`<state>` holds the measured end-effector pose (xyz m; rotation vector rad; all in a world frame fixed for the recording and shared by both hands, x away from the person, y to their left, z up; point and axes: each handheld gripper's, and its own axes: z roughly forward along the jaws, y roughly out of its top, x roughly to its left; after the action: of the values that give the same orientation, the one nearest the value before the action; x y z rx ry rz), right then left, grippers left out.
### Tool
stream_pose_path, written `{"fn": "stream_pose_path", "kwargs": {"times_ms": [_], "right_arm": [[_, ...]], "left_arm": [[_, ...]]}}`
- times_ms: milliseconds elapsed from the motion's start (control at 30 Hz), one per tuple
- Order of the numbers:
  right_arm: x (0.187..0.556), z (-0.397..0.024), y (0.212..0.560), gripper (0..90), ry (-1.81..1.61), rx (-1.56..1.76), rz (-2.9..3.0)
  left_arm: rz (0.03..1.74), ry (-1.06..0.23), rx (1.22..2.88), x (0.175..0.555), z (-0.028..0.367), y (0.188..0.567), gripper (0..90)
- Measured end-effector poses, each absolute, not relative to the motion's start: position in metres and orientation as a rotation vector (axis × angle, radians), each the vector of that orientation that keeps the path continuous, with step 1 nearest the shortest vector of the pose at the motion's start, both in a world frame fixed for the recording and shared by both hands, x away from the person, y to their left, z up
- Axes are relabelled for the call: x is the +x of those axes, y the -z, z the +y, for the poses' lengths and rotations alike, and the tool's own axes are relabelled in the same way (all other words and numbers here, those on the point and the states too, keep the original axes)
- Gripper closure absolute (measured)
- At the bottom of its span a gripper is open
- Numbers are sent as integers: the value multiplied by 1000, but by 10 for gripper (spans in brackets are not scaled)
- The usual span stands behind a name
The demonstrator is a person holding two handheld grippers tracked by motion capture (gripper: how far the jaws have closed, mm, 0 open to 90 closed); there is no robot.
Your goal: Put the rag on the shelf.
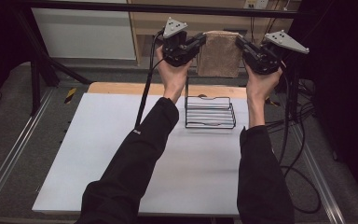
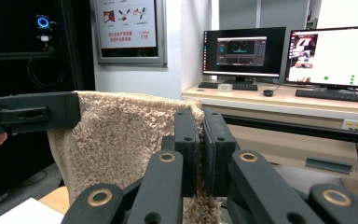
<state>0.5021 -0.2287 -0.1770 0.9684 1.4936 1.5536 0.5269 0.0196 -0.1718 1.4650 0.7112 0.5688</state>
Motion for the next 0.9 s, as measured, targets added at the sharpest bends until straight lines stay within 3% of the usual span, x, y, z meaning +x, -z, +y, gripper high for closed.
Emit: {"fn": "stream_pose_path", "kwargs": {"times_ms": [900], "right_arm": [[518,-231,206,859,-1524,997,1588]], "left_arm": [[698,-591,1562,537,20,202,844]]}}
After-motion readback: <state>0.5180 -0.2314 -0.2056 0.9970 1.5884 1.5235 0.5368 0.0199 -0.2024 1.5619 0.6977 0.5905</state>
